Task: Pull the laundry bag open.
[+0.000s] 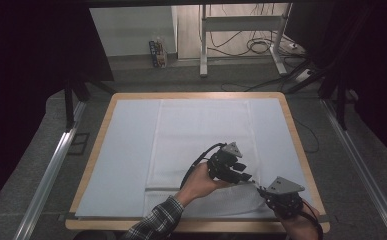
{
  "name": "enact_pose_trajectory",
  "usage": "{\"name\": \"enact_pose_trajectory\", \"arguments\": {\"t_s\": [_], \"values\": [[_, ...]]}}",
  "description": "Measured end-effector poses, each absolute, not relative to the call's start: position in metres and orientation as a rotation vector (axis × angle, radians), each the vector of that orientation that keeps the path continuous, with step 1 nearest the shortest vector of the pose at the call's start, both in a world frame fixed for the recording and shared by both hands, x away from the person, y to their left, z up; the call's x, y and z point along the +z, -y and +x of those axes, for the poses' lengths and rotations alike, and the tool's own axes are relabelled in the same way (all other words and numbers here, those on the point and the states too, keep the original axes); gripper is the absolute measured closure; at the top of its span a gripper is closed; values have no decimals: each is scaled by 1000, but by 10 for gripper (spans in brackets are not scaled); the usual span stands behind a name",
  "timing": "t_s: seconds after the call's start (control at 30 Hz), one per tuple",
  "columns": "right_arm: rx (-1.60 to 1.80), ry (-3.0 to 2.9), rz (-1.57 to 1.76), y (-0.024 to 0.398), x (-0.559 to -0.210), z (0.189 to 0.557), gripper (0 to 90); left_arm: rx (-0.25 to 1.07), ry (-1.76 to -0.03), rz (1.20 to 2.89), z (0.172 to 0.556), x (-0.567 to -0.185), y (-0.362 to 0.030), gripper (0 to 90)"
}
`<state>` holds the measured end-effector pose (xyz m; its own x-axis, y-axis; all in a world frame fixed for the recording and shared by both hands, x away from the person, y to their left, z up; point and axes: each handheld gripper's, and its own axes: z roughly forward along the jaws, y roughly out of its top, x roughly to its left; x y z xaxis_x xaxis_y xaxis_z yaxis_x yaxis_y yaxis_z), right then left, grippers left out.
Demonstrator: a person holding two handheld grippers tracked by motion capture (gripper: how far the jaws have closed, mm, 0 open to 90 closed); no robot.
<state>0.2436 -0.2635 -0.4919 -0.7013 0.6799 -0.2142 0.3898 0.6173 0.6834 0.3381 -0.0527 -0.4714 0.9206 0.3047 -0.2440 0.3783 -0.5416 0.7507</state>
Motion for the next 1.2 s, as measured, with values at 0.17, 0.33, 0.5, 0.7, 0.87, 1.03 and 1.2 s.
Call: {"name": "enact_pose_trajectory", "arguments": {"t_s": [0.17, 0.33, 0.5, 0.7, 0.87, 1.03, 1.2], "values": [[846, -2386, 845, 263, -492, 243, 863, -158, -470, 2199, 337, -475, 58, 720], [840, -2384, 838, 262, -492, 243, 862, -176, -442, 2239, 337, -478, 59, 787], [821, -2381, 828, 261, -493, 243, 861, -197, -434, 2241, 336, -478, 58, 802], [805, -2381, 815, 261, -494, 243, 861, -227, -428, 2244, 336, -480, 58, 802], [792, -2379, 804, 260, -494, 243, 861, -257, -432, 2239, 337, -481, 59, 761], [782, -2380, 797, 259, -494, 243, 861, -268, -434, 2238, 337, -481, 58, 801], [774, -2379, 794, 259, -495, 243, 860, -284, -420, 2242, 336, -481, 58, 805]]}}
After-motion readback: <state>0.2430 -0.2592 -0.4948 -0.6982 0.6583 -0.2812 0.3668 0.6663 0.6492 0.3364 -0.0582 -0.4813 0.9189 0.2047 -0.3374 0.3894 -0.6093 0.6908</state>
